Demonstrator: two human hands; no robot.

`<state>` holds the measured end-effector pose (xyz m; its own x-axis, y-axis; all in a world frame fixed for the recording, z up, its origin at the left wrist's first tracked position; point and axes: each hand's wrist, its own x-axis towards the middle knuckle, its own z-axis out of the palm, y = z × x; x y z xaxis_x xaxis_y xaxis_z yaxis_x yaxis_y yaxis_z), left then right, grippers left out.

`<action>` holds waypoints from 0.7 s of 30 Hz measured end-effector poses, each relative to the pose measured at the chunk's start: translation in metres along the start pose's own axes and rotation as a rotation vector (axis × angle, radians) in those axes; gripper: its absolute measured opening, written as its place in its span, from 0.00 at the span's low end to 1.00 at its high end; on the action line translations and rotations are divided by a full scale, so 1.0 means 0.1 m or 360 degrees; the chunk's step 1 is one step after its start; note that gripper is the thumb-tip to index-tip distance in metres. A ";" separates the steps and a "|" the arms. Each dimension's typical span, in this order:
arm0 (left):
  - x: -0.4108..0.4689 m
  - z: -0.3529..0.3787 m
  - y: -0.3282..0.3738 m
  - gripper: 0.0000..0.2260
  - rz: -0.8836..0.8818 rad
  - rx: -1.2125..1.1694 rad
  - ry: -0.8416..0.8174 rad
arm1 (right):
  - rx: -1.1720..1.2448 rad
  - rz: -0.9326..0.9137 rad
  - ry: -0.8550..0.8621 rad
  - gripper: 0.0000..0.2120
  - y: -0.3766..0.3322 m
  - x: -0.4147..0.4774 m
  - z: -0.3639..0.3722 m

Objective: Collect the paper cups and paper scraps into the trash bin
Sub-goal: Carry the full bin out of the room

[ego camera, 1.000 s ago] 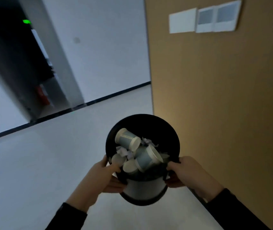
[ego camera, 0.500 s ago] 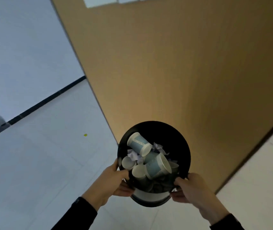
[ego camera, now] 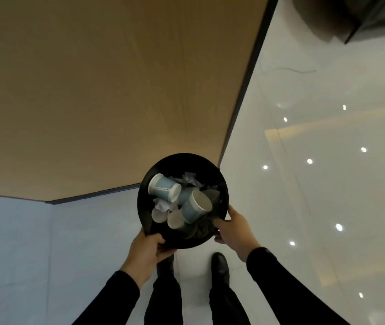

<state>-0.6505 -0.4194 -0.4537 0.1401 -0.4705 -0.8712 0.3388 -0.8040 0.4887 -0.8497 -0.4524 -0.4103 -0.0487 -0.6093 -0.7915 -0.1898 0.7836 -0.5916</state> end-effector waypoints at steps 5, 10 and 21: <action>1.13 0.21 -0.27 0.31 -0.0084 0.0089 0.0017 | 0.0263 0.0182 0.0107 0.14 0.48 0.72 0.17; 2.02 0.34 -0.70 0.32 -0.0148 0.0072 0.0129 | 0.0410 0.0281 0.0194 0.17 0.90 1.40 0.26; 3.34 0.53 -1.18 0.29 -0.0152 -0.0139 0.0252 | 0.0717 0.0497 0.0137 0.15 1.85 1.78 0.28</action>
<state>-0.6928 -0.5009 -0.7994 0.2455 -0.3253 -0.9132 0.4362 -0.8042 0.4038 -0.8662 -0.4124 -0.6649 -0.1192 -0.3324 -0.9356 0.2836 0.8916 -0.3529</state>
